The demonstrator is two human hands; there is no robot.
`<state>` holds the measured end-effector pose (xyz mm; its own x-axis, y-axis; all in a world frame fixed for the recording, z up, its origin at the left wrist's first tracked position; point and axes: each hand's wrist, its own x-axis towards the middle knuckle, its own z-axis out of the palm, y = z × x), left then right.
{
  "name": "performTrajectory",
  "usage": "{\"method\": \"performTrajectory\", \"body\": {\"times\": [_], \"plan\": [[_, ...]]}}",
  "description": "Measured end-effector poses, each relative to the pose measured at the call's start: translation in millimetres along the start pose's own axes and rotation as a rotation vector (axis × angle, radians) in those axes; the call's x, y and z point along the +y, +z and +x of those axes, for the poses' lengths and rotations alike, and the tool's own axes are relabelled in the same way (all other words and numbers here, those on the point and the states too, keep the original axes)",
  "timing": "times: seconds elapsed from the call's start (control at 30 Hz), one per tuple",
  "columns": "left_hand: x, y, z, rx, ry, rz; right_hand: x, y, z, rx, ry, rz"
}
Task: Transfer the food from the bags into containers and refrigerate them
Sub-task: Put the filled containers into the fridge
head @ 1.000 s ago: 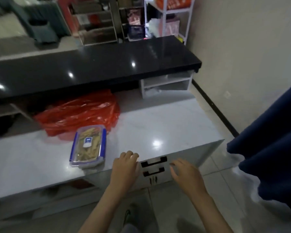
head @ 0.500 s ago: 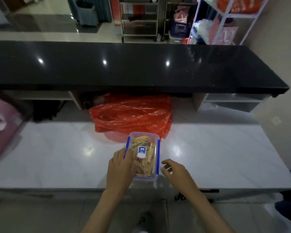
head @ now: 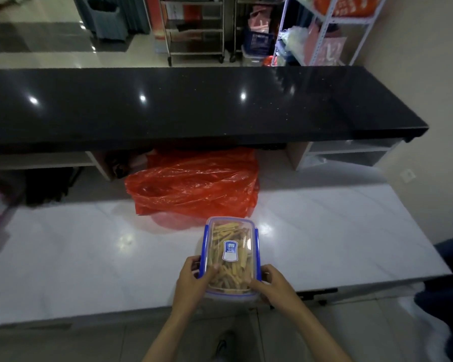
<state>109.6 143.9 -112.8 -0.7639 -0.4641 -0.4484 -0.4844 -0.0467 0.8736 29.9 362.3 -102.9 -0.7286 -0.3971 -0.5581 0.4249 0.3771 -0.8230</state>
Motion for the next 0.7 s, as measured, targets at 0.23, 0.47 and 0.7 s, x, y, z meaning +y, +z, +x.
{"method": "performTrajectory", "body": {"times": [0.23, 0.47, 0.7], "plan": [[22, 85, -29, -0.151, 0.058, -0.016, 39, -74, -54, 0.218, -0.082, 0.177], [52, 221, -85, -0.534, 0.129, 0.038, 91, -175, -154, 0.57, -0.073, 0.393], [58, 385, -181, -1.017, -0.077, 0.082, 174, -280, -285, 0.885, -0.077, 0.571]]}}
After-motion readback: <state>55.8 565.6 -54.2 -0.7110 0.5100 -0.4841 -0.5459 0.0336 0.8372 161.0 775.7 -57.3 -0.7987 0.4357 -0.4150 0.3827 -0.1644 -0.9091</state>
